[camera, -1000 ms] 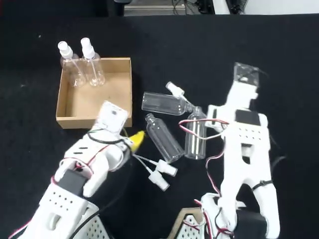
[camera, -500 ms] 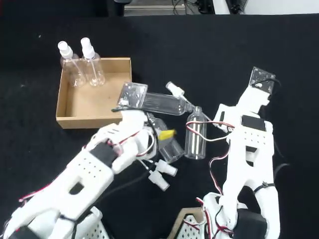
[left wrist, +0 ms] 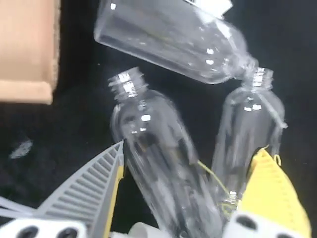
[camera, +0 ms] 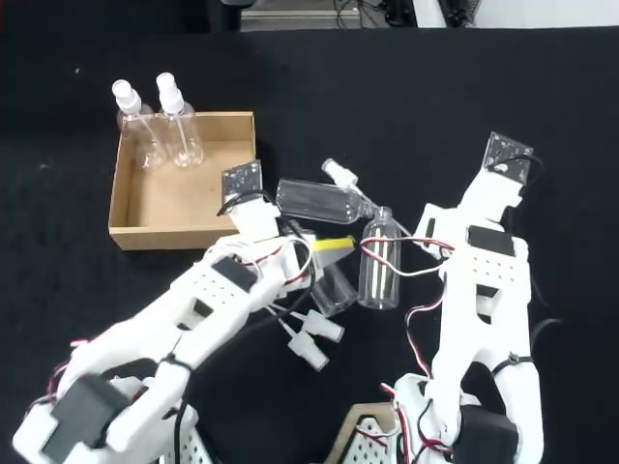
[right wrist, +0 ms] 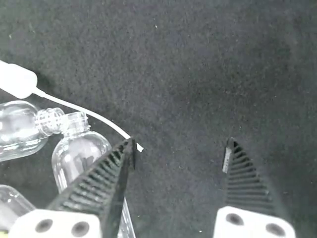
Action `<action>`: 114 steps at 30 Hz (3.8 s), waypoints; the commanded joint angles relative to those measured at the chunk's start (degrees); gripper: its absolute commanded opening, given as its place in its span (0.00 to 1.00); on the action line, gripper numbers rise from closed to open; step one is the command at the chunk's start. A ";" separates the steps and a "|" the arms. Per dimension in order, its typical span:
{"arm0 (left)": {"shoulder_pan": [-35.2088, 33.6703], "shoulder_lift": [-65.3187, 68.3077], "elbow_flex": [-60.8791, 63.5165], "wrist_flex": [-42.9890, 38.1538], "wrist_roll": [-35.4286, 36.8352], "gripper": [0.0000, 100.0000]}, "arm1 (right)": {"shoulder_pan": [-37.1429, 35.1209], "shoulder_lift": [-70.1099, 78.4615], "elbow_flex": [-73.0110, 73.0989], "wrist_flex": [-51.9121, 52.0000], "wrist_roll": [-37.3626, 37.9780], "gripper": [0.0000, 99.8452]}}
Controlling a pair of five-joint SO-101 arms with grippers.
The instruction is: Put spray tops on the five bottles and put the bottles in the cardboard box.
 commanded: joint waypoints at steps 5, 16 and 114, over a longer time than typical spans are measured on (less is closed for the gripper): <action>-0.22 6.42 -4.53 -1.76 0.97 0.38 | 0.44 -2.24 -0.48 -1.49 -0.44 0.24; 3.74 12.31 -9.63 -1.67 0.62 0.22 | 0.44 -2.24 -0.48 -1.49 -0.44 0.24; -91.65 -31.82 -10.33 32.97 -35.60 0.22 | -103.56 -2.15 12.26 -4.66 -28.31 0.25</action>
